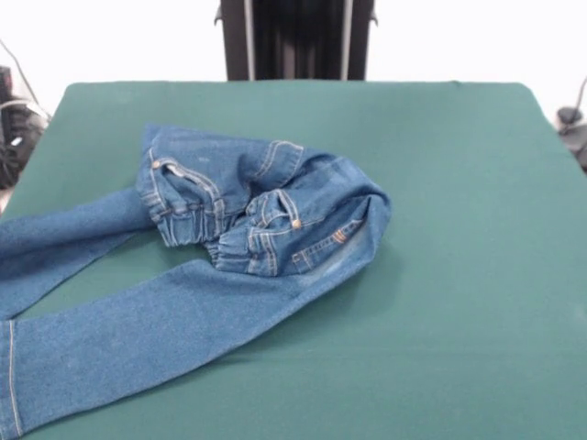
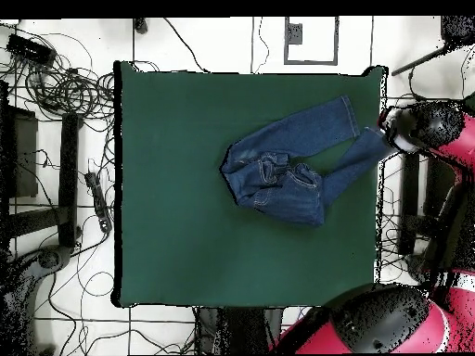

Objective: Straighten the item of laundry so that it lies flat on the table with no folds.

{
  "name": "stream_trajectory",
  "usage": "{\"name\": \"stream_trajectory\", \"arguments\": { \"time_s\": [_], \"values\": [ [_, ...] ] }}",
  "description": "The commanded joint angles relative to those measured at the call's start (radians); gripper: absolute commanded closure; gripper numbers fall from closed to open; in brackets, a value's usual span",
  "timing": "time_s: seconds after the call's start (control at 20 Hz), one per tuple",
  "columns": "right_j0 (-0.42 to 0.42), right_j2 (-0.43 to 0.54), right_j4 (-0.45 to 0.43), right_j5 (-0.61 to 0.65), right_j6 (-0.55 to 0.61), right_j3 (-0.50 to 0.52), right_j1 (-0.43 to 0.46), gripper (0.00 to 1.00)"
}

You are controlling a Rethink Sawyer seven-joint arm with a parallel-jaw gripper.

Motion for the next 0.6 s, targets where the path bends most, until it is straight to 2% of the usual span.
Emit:
{"name": "stream_trajectory", "arguments": {
  "time_s": [0.05,0.3,0.6],
  "values": [
    [0.049,0.072,0.016,0.042,-0.178,0.063,0.021,0.0],
    [0.063,0.02,0.045,-0.022,-0.04,0.292,-0.097,0.0],
    [0.084,-0.002,0.059,-0.085,0.082,0.416,-0.145,0.0]
  ]
}}
